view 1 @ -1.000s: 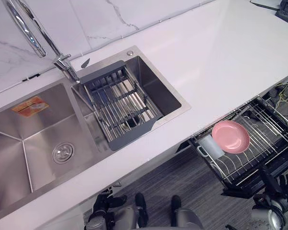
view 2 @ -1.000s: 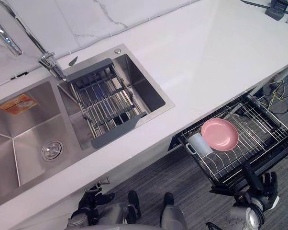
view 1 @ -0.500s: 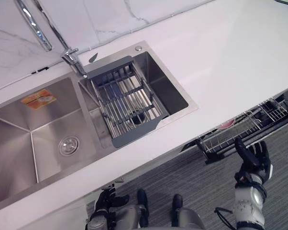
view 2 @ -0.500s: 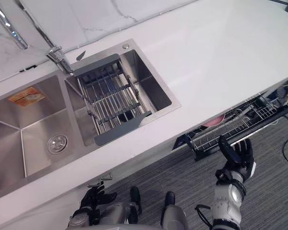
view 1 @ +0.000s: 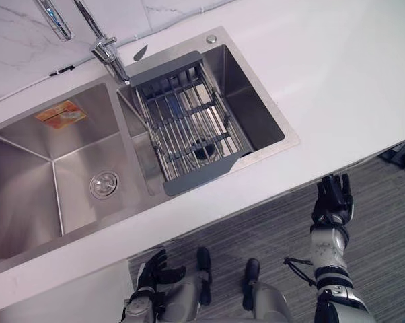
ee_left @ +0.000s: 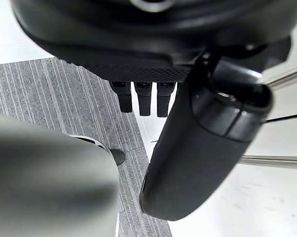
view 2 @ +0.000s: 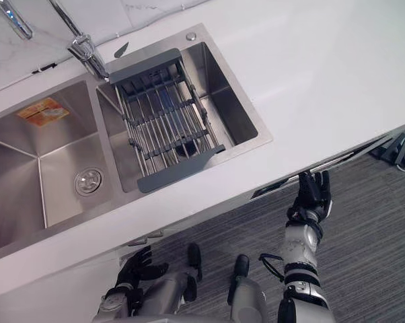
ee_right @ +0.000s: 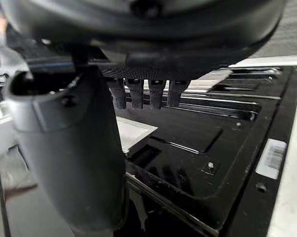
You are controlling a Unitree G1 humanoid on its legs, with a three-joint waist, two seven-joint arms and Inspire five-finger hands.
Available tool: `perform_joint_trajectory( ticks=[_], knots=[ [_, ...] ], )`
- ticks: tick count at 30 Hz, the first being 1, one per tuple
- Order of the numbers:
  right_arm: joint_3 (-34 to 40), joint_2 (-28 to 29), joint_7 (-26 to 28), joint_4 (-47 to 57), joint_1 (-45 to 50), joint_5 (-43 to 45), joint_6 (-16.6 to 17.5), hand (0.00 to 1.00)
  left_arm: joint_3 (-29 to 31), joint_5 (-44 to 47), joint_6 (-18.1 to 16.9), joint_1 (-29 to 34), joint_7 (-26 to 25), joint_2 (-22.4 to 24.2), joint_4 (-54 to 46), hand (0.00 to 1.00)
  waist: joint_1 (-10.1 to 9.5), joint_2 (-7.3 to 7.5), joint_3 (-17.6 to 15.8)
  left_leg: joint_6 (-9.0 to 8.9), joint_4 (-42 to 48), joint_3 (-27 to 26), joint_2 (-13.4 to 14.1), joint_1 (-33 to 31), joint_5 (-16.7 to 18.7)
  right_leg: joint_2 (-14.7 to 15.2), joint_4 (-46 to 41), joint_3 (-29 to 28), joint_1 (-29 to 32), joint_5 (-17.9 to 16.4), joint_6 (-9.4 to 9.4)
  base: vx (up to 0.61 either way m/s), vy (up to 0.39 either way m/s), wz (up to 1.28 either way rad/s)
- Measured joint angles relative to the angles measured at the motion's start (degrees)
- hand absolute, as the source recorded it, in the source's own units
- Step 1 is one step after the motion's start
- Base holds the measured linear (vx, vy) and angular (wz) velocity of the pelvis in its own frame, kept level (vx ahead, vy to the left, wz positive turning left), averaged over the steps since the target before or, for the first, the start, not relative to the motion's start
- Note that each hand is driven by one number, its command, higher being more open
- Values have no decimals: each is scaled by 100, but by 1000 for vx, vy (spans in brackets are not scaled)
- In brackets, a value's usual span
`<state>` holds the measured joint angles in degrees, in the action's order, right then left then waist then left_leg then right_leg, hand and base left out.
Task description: Walk over to the sink, pick up the cup, carry it to the dishwasher, place the cup inside the dishwasher, then close the dishwasher door
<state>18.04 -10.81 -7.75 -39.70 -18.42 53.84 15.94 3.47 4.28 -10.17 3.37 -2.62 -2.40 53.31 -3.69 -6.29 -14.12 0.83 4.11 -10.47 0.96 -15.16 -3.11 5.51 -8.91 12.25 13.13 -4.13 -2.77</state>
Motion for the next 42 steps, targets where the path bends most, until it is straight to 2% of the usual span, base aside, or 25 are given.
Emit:
perform_joint_trajectory(
  ticks=[5, 11, 15, 19, 22, 25, 28, 30, 35, 42],
  knots=[
    [-251, -36, 114, -57, -199, 113, 13, 90, 1, 0, -1, 0, 0, 4, -96, 90, -4, -31, -108, -48, -7, 39, 36, -54, -41, -78, 217, -20, -14, 189, 60, -87, -4, -4],
    [-687, -160, 362, -45, -138, -4, -7, 90, -11, -6, 0, -3, -1, 5, -105, 90, -7, -26, -119, -35, -272, 248, 29, 1, -267, -163, 551, 64, -156, 374, 100, -23, -11, 9],
    [-1203, -379, 448, 63, 346, -867, -353, 90, -56, -104, 2, -14, -2, -12, -78, 90, -13, -9, -121, -33, -519, 279, 12, 239, -352, -195, 673, 87, -348, 389, 99, 45, -19, 4],
    [-1408, -215, 608, 211, 910, -1640, -583, 90, -59, -128, 14, -14, -1, -26, -52, 90, 1, 37, -101, -37, -688, 320, -36, 466, -361, -243, 818, 113, -575, 377, 81, 89, -8, 4],
    [-1388, -83, 661, 235, 1329, -2272, -694, 90, -61, -210, 52, -11, -1, -89, -34, 90, 30, 158, -41, -36, -791, 372, -73, 685, -363, -240, 903, 144, -809, 356, 48, 65, 7, 6],
    [-1387, 128, 654, 337, 1820, -2956, -701, 90, -61, -217, 72, -7, -5, -227, 95, 90, 132, 424, 139, -36, -876, 431, -102, 857, -362, -223, 933, 146, -949, 323, 6, 53, 22, 3],
    [-1390, 217, 658, 335, 2180, -3587, -738, 90, -88, -223, 133, 5, -4, -279, 133, 90, 175, 605, 263, -35, -903, 458, -147, 1028, -359, -175, 934, 144, -1106, 287, -13, -2, 23, 1],
    [-1390, 231, 653, 302, 2384, -3985, -796, 90, -138, -225, 166, 21, -2, -297, 145, 90, 189, 647, 314, -36, -906, 498, -175, 1112, -355, -140, 927, 173, -1183, 269, -16, -48, 40, 8],
    [-1391, 314, 656, -432, 2832, -4797, -919, 90, -156, -230, 262, 136, 1, -306, 325, 90, 213, 670, 763, -60, -918, 651, -227, 1217, -327, -33, 919, 323, -1336, 177, -103, -24, 43, 16],
    [-1185, 487, 656, -1262, 2889, -4910, -1043, 90, -146, -324, 348, 165, 2, -313, 358, 90, 242, 700, 898, -57, -940, 882, -277, 1330, -327, -3, 926, 504, -1541, 140, -113, -2, 17, 14]
  ],
)
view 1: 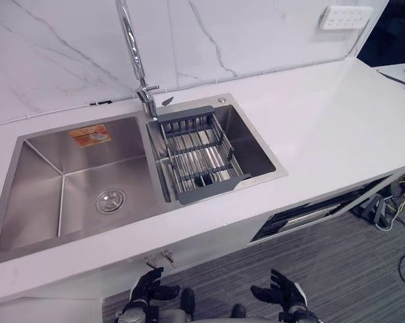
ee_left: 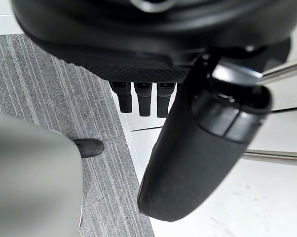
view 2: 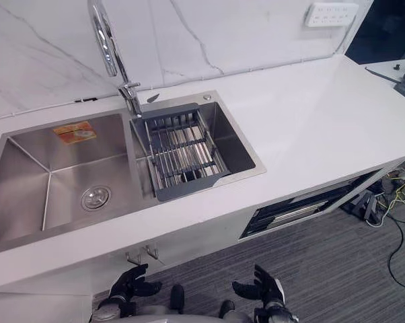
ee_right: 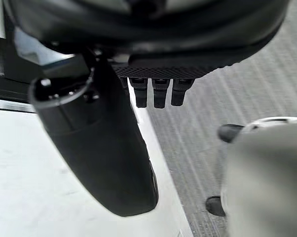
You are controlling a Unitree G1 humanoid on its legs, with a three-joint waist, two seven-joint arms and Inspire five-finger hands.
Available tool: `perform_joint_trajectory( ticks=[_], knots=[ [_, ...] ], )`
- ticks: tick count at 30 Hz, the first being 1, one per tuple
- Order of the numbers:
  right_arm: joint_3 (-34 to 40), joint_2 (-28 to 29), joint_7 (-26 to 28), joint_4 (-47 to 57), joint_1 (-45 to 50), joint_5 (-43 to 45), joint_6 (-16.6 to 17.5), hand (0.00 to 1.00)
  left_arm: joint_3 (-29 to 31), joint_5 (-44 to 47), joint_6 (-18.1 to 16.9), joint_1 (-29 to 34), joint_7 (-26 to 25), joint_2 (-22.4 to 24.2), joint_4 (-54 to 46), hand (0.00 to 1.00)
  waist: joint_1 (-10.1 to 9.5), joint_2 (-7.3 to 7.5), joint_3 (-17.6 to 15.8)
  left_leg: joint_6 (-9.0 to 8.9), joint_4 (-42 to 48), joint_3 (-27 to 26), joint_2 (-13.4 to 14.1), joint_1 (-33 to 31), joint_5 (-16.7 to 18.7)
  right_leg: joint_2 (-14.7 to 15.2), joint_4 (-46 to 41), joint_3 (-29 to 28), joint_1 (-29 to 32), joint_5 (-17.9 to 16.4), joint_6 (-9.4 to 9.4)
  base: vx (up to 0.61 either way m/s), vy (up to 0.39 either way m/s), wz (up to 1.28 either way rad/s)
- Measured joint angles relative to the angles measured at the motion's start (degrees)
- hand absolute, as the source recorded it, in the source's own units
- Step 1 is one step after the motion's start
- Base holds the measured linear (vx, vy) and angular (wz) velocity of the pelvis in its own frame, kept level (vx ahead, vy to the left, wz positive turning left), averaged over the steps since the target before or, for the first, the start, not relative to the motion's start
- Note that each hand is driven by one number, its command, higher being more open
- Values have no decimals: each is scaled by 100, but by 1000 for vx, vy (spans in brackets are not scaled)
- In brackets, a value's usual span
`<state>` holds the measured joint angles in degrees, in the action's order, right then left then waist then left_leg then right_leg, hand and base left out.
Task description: Walk over to the sink, pick up the cup, carry it to the dishwasher, place the cup inside the dishwasher, then close the dishwasher door
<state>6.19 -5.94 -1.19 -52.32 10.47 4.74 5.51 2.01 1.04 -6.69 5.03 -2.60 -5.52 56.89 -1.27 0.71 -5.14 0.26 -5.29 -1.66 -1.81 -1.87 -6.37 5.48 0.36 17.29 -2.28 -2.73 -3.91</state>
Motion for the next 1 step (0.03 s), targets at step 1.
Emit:
perform_joint_trajectory(
  ticks=[1],
  knots=[
    [48, 0, -5, -51, -1, 23, 0, 90, 4, 0, 10, 6, 0, 0, 10, 90, 13, 3, 18, 1, 0, 25, -8, 9, 0, 4, -1, 25, -24, -4, -7, 19, 4, 8]
  ],
)
